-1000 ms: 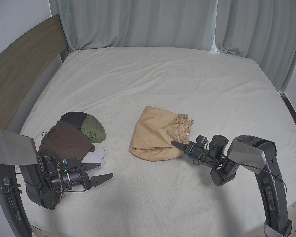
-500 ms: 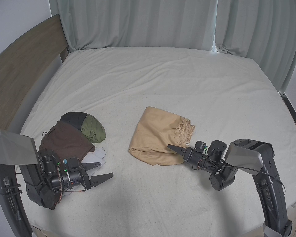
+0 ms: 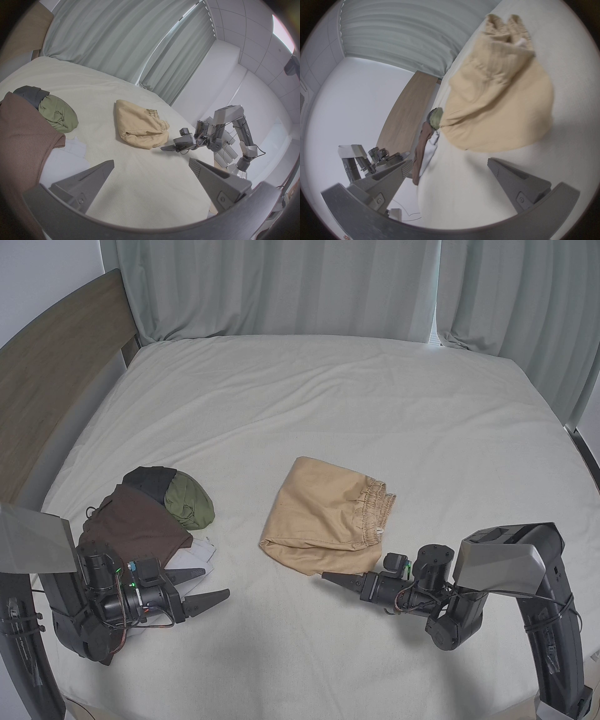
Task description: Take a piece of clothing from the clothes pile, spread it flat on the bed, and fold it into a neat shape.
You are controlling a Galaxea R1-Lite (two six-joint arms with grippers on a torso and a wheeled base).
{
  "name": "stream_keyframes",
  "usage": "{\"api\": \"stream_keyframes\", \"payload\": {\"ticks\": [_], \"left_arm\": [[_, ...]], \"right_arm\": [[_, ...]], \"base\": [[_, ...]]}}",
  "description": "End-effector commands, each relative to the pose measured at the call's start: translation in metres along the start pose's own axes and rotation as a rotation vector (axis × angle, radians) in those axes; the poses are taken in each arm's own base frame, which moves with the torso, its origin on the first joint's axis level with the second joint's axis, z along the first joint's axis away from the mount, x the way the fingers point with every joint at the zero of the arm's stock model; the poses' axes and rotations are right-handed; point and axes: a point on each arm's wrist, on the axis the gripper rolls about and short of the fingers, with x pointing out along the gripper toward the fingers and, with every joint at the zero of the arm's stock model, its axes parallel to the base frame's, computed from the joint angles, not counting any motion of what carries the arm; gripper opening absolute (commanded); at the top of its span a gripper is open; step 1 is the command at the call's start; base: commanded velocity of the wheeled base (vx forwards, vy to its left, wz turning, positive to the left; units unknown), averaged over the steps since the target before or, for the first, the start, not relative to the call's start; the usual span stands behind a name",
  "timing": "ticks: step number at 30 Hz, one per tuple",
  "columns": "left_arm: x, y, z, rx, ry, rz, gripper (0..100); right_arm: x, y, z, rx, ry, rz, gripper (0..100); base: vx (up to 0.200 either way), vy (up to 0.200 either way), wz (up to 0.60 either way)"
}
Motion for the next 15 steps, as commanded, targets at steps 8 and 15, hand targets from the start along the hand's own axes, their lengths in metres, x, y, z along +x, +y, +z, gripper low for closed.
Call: {"api": "stream_keyframes", "payload": {"ticks": [8, 15], "left_arm": [[0.000, 0.000, 0.000, 0.000, -0.001, 0.001, 100], [0.000, 0.000, 0.000, -0.001, 0.001, 0.000, 100]], "right_arm": [[-0.007, 0.091, 0.035, -0.095, -0.061, 0.180, 100], [-0.005, 0.098, 0.089, -0.124, -0.210, 0.246, 100]], "base": [[0.000, 0.000, 0.00], [0.000, 0.000, 0.00]]}}
